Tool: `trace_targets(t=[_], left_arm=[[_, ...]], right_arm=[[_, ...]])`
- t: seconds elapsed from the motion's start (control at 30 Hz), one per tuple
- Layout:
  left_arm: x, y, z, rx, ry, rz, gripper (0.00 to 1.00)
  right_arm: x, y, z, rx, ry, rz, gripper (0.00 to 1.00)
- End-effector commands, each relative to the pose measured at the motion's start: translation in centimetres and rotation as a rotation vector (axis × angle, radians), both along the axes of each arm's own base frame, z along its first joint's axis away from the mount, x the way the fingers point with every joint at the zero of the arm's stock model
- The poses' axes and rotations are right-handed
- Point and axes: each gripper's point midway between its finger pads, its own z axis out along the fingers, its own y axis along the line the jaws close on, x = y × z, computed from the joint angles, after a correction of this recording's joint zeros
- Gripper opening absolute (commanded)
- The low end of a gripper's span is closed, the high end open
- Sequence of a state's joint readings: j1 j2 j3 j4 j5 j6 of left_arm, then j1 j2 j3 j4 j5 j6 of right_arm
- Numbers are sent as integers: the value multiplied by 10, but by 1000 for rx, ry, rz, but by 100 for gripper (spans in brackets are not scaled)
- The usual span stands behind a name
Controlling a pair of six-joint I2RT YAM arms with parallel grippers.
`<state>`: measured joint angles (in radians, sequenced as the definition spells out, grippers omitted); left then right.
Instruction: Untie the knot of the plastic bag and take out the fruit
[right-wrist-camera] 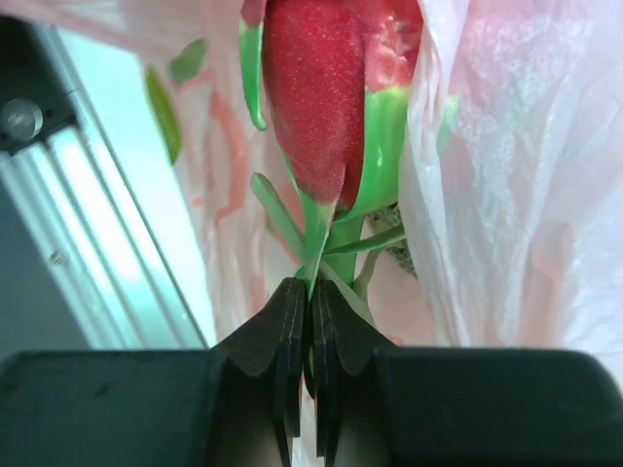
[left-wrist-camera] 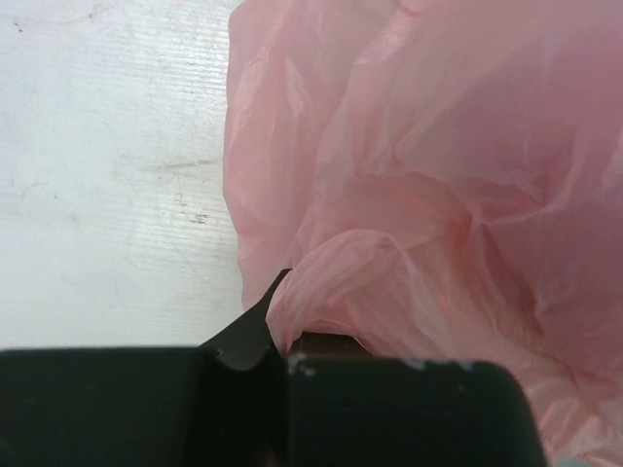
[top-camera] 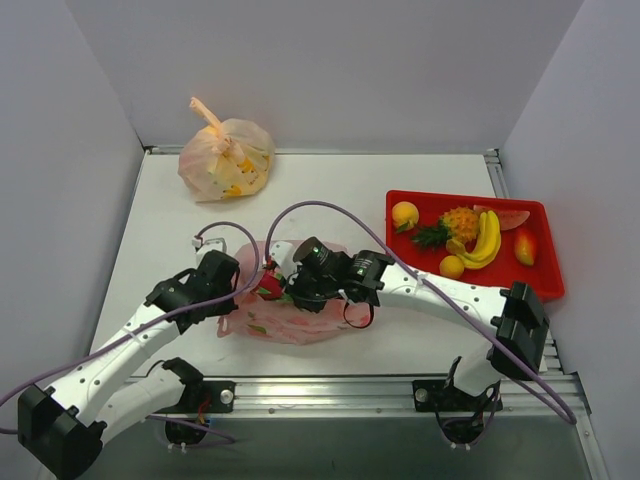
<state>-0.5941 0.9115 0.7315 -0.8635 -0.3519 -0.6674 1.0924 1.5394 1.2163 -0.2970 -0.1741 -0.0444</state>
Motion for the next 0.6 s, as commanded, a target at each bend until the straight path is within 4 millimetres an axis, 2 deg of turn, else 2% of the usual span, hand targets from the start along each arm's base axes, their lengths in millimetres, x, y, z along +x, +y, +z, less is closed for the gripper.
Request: trace_targets(t=[0.0, 0.13, 0.2, 0.33, 0.43, 0.53, 0.57], left_arm=[[13, 4, 14, 5, -77, 20, 0], [23, 12, 26, 26, -115, 52, 0], [30, 15, 35, 34, -135, 69, 0], [46, 15, 51, 35, -162, 79, 0], [50, 12, 48, 38, -147, 70, 0], [43, 2, 34, -7, -102, 31, 0], [39, -1, 24, -22, -86, 17, 0]], right_arm=[[-12, 4, 51, 90, 2, 82, 0], [-29, -11, 56, 39, 53, 147, 0], [-36, -23, 44, -15, 73, 158, 0], [-34, -41, 26, -71, 58, 127, 0], [-23, -48, 12, -98, 28, 71, 0], [-13, -39, 6, -71, 20, 14, 0], [-9, -29, 8, -30, 13, 3, 0]])
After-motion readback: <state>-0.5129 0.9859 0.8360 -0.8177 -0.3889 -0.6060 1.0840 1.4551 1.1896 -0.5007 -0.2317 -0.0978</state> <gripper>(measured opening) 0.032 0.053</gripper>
